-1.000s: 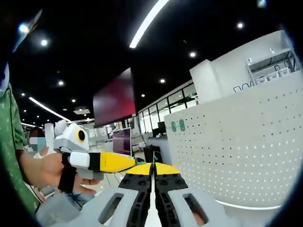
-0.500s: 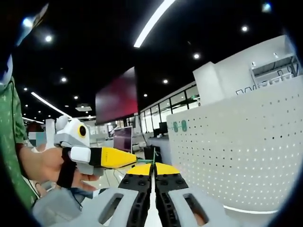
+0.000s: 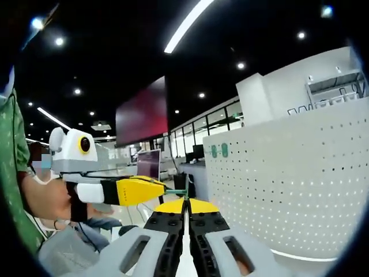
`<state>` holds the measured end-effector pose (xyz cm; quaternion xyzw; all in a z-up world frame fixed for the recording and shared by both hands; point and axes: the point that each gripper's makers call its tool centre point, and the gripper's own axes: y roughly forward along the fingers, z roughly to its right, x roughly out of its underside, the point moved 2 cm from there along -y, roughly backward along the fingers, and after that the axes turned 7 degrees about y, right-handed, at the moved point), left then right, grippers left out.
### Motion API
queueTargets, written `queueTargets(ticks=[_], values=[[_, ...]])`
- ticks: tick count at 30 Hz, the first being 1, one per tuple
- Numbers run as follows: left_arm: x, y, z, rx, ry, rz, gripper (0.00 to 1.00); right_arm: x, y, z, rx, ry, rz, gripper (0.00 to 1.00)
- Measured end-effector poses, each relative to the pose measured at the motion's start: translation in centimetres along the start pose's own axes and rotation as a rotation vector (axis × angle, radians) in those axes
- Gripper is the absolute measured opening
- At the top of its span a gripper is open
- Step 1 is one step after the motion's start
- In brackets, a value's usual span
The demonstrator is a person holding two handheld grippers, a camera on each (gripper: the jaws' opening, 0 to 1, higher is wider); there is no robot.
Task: Insert the hook assembly into the mounting plate slot until the hook locks in place.
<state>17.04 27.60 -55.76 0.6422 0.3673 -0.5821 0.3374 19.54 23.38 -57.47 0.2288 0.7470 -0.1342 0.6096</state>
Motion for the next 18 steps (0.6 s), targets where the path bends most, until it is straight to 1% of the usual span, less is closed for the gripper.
queueTargets(ticks=[2, 3, 5, 8, 15, 18], values=[[-0.13, -0.04, 0.29, -0.005, 0.102, -0.007, 0.04, 0.05, 0.02, -0.04, 0.004, -0.006, -0.002, 0.0], [-0.17, -0.04, 0.41, -0.005, 0.119, -0.008, 0.04, 0.11, 0.02, -0.05, 0.003, -0.004, -0.005, 0.0], [-0.13, -0.06, 0.43, -0.005, 0.108, -0.008, 0.04, 0.13, 0.0, -0.05, 0.004, 0.001, -0.006, 0.0], [0.02, -0.06, 0.05, -0.002, 0.057, -0.009, 0.04, 0.11, -0.07, 0.02, 0.005, 0.014, -0.007, 0.0], [-0.18, -0.01, 0.09, -0.013, 0.062, -0.011, 0.04, -0.02, -0.16, -0.03, 0.009, 0.02, -0.005, 0.0], [-0.17, 0.13, 0.02, -0.021, 0.066, -0.015, 0.04, -0.07, 0.0, -0.53, -0.003, 0.021, -0.001, 0.0]])
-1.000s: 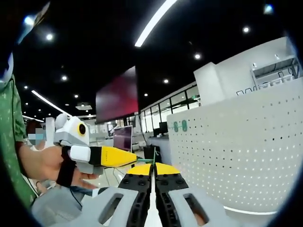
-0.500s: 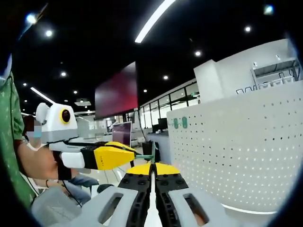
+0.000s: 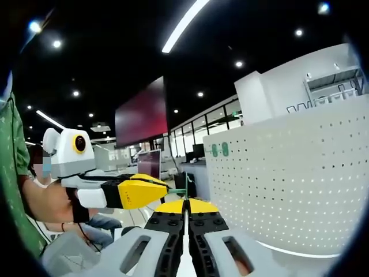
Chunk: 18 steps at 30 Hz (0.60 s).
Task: Insert the hook assembly into the mounting plate slot until the hook locks in place.
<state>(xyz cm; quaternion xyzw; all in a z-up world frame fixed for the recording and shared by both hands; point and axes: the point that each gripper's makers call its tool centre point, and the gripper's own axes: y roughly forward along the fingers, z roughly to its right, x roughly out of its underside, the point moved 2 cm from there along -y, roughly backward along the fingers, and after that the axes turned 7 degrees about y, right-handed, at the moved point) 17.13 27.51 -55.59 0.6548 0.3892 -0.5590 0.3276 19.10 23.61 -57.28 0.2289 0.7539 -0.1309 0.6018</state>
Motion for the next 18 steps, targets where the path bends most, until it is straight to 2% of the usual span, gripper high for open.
queueTargets(ticks=[11, 18], values=[[0.1, 0.1, -0.3, -0.02, -0.008, -0.006, 0.04, -0.1, 0.2, -1.3, -0.036, -0.028, 0.011, 0.0], [0.2, 0.2, -0.4, -0.019, -0.019, -0.003, 0.03, 0.0, 0.2, -1.3, -0.037, -0.046, 0.011, 0.0]])
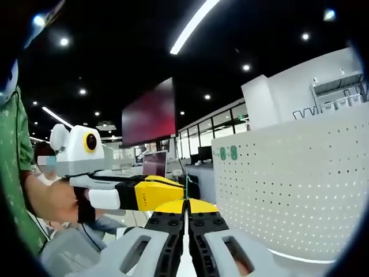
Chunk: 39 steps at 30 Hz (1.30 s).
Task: Insert the hook assembly into the mounting plate slot until the hook locks in place.
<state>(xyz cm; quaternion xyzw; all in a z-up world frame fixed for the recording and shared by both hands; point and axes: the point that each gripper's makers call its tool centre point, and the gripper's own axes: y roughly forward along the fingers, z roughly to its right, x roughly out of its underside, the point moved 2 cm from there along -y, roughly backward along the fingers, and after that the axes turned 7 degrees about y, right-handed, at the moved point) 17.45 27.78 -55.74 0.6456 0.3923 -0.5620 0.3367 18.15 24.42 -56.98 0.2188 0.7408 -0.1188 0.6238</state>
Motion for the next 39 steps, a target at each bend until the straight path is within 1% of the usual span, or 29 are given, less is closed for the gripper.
queueTargets(ticks=[2, 7, 11, 13, 19, 23, 29, 34, 36, 39], values=[[0.2, 0.1, 0.0, 0.004, -0.005, -0.004, 0.03, 0.2, 0.0, 0.1, 0.004, -0.04, -0.013, 0.0], [0.3, 0.1, 0.1, 0.008, -0.011, 0.002, 0.03, 0.2, 0.0, 0.1, 0.002, -0.053, -0.011, 0.0], [0.3, 0.1, -0.2, 0.009, -0.033, 0.007, 0.03, 0.1, 0.0, 0.2, 0.006, -0.027, -0.01, 0.0], [0.3, 0.1, -0.3, 0.009, -0.042, 0.009, 0.03, 0.0, 0.1, 0.2, 0.005, -0.029, -0.011, 0.0], [0.4, 0.1, -0.5, 0.003, -0.046, 0.008, 0.03, 0.0, 0.1, 0.3, 0.009, -0.018, -0.015, 0.02], [0.4, 0.0, -0.6, 0.0, -0.047, 0.007, 0.03, 0.0, 0.1, 0.3, 0.012, -0.021, -0.018, 0.05], [0.5, 0.0, -0.7, -0.003, -0.047, 0.004, 0.03, -0.1, -0.2, 0.4, 0.026, -0.033, -0.024, 0.06], [0.6, 0.0, -0.8, -0.005, -0.048, 0.0, 0.03, -0.1, -0.5, 0.7, 0.044, -0.052, -0.041, 0.1], [0.6, 0.0, -0.8, -0.005, -0.049, -0.001, 0.03, -0.1, -0.6, 0.9, 0.049, -0.036, -0.047, 0.13], [0.7, 0.0, -0.8, -0.006, -0.049, -0.002, 0.03, -0.1, -0.8, 1.0, 0.053, -0.025, -0.052, 0.16]])
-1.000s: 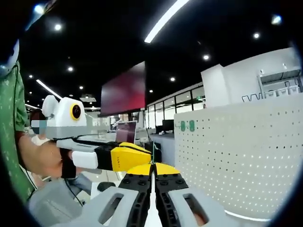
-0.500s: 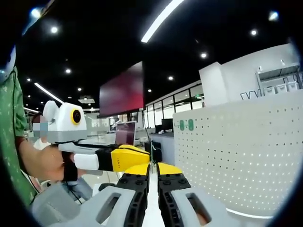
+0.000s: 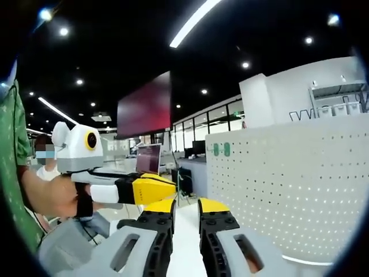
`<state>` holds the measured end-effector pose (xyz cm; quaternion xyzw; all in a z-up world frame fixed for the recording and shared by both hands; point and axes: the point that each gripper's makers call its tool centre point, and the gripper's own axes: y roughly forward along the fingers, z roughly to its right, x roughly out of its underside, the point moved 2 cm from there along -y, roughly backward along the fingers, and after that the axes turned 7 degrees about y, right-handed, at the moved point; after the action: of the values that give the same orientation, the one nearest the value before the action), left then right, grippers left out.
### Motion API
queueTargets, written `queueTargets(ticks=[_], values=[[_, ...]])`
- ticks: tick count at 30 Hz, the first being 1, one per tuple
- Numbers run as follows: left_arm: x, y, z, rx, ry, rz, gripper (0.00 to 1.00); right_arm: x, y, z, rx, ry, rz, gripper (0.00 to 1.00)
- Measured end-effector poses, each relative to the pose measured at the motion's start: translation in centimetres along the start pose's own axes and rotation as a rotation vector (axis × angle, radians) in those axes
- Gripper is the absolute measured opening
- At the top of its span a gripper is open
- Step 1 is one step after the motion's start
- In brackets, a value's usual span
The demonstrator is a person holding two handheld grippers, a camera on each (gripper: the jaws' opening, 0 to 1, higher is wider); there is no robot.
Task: Insert the hook assembly into the mounting plate slot until the hook locks in place.
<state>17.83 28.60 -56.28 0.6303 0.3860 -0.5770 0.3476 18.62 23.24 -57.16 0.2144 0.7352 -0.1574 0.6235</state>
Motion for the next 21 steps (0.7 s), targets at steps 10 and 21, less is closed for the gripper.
queueTargets(ticks=[10, 21], values=[[0.4, 0.0, -0.2, -0.001, -0.003, -0.012, 0.03, 0.1, -1.2, 0.9, 0.042, 0.018, -0.057, 0.37], [0.9, 0.2, -0.3, 0.004, -0.011, -0.022, 0.03, -0.2, -2.6, 1.5, 0.108, 0.006, -0.09, 0.56]])
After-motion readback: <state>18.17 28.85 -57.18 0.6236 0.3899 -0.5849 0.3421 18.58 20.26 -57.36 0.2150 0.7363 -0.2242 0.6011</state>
